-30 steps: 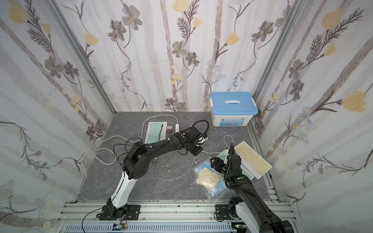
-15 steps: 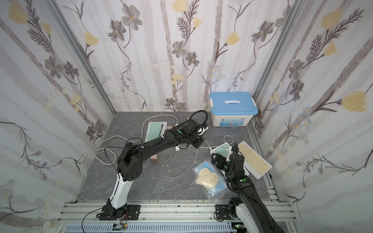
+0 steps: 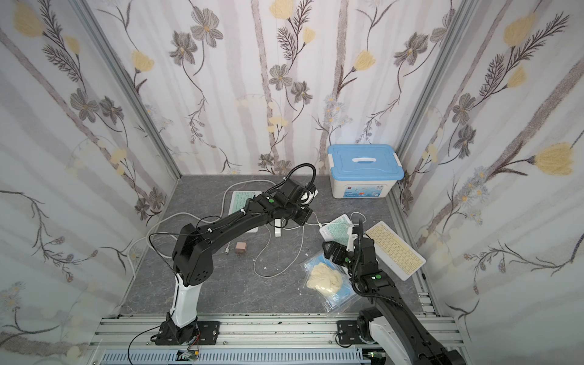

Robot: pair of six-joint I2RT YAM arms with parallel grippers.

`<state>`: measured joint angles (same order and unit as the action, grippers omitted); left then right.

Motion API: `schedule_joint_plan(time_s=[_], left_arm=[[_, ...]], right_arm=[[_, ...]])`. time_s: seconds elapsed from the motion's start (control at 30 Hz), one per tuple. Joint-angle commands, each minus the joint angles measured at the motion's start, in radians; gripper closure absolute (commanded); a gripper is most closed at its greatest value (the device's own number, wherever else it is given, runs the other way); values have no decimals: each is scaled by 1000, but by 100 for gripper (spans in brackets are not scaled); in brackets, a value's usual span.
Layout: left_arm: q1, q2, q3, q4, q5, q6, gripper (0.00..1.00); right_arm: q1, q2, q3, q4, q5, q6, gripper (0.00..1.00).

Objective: Unplug the wireless keyboard
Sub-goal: Pick up the keyboard from the center of the board.

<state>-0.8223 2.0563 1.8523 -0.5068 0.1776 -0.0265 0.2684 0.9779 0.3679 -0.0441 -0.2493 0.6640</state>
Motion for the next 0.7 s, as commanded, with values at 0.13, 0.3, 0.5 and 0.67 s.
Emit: schedule_joint_plan(time_s=[0.13, 0.3, 0.5, 0.67], left_arm=[[25, -35, 65, -71, 21, -68, 100], [43, -71, 94, -154, 46, -92, 100], [57, -117, 85, -193, 49, -127, 100], [70, -137, 71, -197, 45, -167, 100]], right_arm=[[173, 269, 166, -44, 462, -153, 10], [293, 433, 261, -14, 677, -226, 16], [403, 478, 331, -36, 716, -157, 13], [414, 497, 359, -97, 773, -130, 13]])
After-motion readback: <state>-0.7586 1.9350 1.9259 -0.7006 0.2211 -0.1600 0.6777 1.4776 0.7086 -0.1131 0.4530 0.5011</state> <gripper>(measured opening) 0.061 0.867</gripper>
